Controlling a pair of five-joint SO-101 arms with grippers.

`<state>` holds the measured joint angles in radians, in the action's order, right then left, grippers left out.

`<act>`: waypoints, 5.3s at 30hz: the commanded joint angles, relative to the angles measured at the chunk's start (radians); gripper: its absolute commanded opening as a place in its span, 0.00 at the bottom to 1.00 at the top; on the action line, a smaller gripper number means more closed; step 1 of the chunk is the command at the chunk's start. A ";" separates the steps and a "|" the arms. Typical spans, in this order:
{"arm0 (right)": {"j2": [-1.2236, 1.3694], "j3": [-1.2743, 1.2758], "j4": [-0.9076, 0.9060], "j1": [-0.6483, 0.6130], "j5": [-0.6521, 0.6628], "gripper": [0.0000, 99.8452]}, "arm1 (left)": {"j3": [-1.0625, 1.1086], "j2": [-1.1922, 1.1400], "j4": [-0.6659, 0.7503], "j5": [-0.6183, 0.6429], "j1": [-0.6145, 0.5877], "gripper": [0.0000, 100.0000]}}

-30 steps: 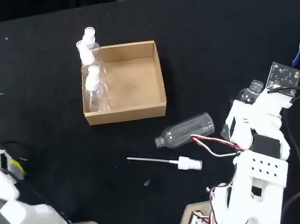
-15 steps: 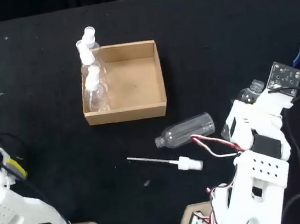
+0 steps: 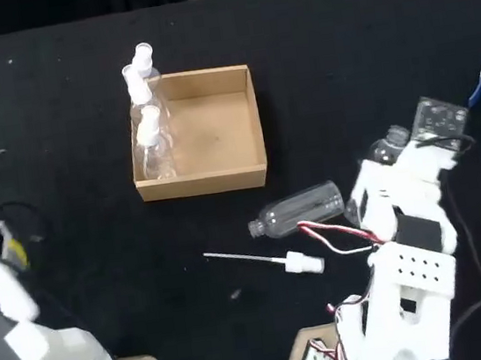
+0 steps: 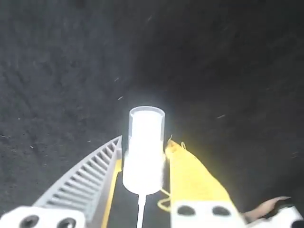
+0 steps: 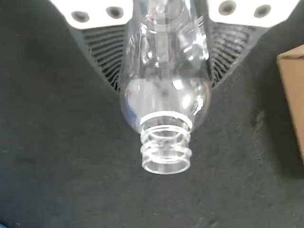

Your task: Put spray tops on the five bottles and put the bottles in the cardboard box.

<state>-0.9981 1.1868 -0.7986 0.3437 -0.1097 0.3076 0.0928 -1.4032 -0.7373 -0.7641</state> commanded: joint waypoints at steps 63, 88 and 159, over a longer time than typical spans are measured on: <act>-0.157 0.157 0.755 -0.687 -0.008 0.01 | -0.601 0.448 0.336 0.878 1.139 0.03; -0.326 0.243 0.674 -0.697 -0.005 0.01 | -0.325 0.450 0.736 0.887 1.190 0.03; -0.326 0.254 0.674 -0.697 -0.005 0.01 | 0.104 0.706 1.260 0.878 1.267 0.03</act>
<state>-1.2973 1.4523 -0.1220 -0.3391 -0.1158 0.4227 0.8263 -0.1665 0.1373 0.5186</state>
